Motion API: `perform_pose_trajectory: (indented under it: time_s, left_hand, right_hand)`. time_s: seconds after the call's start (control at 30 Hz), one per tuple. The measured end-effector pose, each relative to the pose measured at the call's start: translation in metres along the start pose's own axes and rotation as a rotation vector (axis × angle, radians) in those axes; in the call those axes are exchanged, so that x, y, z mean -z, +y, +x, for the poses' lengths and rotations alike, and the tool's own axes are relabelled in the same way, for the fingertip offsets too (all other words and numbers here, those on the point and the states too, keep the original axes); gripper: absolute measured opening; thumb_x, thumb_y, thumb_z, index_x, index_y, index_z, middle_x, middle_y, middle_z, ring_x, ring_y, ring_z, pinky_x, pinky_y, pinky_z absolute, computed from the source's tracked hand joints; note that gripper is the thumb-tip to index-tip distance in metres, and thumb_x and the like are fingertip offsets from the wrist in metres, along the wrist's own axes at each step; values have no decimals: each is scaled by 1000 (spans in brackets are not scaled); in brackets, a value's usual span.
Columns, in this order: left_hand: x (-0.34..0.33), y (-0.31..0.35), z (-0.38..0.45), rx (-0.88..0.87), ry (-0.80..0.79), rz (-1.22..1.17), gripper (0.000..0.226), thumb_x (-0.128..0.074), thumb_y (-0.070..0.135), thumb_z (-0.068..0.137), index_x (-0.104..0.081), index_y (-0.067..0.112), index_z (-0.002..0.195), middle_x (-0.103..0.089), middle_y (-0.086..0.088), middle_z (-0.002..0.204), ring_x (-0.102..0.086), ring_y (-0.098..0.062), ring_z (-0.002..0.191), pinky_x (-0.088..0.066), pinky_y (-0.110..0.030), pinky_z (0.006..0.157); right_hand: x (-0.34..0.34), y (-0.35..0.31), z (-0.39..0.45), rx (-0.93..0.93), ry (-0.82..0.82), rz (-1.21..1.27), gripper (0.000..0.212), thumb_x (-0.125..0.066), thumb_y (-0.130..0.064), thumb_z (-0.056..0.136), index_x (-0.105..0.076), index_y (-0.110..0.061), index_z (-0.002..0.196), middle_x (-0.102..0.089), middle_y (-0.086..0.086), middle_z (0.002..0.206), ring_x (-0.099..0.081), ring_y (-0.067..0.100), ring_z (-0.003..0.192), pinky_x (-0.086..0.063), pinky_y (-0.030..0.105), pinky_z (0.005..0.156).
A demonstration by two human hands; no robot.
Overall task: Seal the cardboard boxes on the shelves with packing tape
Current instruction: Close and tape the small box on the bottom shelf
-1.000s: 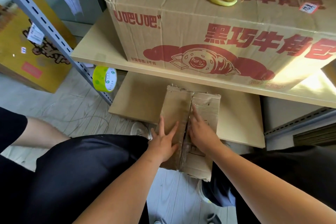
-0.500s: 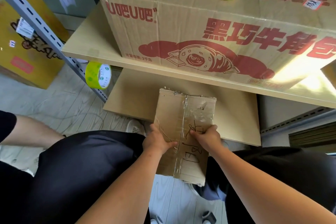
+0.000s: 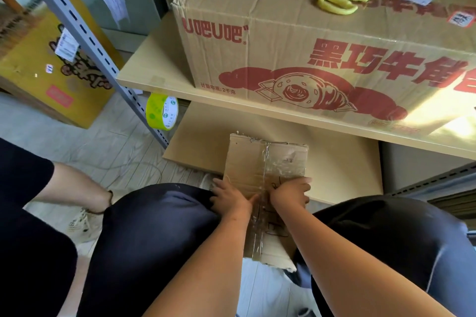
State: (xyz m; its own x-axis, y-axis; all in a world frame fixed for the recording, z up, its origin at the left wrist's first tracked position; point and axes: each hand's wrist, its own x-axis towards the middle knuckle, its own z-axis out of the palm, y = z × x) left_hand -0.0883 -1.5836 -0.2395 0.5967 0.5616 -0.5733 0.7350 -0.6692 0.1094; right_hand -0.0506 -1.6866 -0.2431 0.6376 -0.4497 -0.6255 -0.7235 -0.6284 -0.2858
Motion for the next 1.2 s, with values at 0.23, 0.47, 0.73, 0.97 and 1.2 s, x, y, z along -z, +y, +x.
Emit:
perform_pose_trajectory:
  time_s: [0.23,0.47,0.73,0.97,1.2]
  left_hand:
    - [58,26,-2,25,97,-308,100,-73,32,83,-8,10,155,-20,-16,152,-29,-36,137,-32,-45,113]
    - [238,-34,36,246,767,-1004,51,-65,26,86,-42,3,126,-36,-20,139,-34,-38,128,-39,-45,99]
    - [262,-56,104,-98,153,-611,59,-53,51,93,-47,16,141,-46,-7,145,-44,-33,131,-42,-35,97]
    - [272,-66,105,-336,9,-853,22,-57,28,96,-68,14,83,-64,-5,71,-58,-2,46,-44,-17,51]
    - [293,-63,56,-265,172,-746,25,-49,19,93,-66,4,80,-63,-5,50,-55,-10,35,-43,-16,43]
  right_hand:
    - [13,-45,-27,549,261,-343,79,-51,-14,97,0,-12,157,10,16,163,-3,37,150,-16,46,122]
    - [20,-162,-94,896,-107,226,45,-43,-35,103,-52,-8,138,-56,17,137,-53,34,125,-42,34,100]
    - [-24,-240,-121,607,-586,554,60,-48,-51,98,-47,-9,141,-50,9,145,-48,25,131,-34,27,98]
    - [-45,-252,-114,467,-649,838,26,-64,-40,92,-60,-18,80,-61,-6,83,-54,3,73,-39,25,79]
    - [-29,-268,-148,447,-635,825,19,-67,-18,82,-58,-15,66,-50,3,43,-44,20,48,-42,34,62]
